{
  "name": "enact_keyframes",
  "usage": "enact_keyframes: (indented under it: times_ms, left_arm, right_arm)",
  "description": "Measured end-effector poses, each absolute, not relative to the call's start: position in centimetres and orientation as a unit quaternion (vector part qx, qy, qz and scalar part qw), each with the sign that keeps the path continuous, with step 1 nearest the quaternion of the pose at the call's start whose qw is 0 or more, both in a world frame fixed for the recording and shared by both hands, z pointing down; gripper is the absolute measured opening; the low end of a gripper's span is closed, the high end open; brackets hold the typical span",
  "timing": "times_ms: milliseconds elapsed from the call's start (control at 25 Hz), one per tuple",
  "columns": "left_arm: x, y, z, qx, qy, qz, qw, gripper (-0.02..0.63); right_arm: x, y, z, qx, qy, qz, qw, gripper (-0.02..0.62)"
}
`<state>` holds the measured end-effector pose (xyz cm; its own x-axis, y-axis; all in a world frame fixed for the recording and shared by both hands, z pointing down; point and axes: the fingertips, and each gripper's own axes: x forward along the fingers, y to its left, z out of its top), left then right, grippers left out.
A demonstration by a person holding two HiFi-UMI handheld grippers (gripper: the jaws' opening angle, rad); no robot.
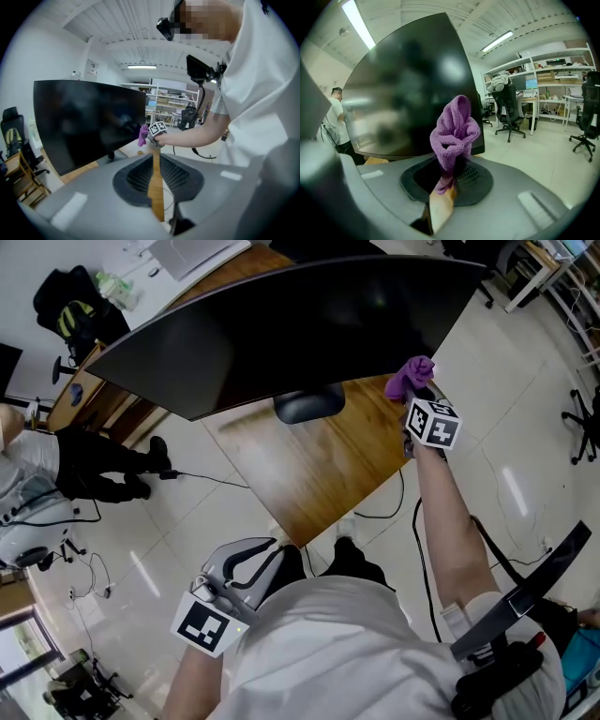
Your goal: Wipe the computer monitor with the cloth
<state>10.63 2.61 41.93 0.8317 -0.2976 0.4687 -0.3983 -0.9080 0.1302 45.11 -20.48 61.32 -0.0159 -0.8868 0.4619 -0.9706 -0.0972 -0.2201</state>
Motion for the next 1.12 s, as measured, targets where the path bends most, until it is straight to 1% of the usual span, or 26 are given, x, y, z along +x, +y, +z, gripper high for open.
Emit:
enact_keyframes:
  times_ms: [1120]
  left_arm:
    - [0.9, 1.6, 43.4, 0.948, -0.211, 0.19, 0.146, 0.064]
  right_arm:
    - [30.7, -22.0, 60.8, 0.67, -0.692, 0.25, 0.097, 0.051]
